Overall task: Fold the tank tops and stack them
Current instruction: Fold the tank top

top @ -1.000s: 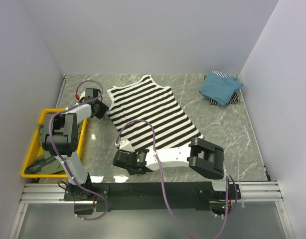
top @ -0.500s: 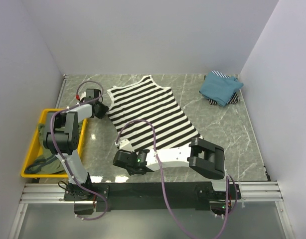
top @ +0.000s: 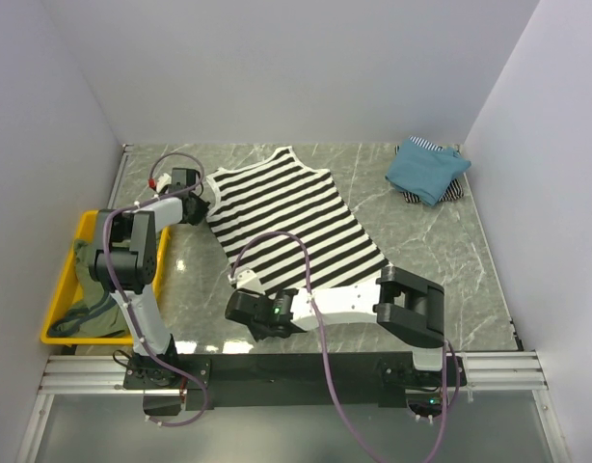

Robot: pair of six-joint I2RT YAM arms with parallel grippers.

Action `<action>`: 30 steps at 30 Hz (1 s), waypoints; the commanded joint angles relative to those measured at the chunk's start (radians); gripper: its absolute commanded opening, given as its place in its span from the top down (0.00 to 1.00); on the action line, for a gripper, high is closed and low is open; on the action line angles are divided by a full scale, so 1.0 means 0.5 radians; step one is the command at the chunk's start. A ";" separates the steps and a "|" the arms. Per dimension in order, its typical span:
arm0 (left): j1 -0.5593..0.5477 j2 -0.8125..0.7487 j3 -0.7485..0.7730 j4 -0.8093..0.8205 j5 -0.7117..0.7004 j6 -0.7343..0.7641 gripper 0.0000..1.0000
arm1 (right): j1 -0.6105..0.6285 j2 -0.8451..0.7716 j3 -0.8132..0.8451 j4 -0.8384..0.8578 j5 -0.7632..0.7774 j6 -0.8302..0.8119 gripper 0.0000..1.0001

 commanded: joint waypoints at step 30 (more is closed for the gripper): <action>0.031 -0.267 0.153 -0.451 -0.473 -0.112 0.99 | -0.057 -0.280 0.119 0.213 -0.488 -0.034 1.00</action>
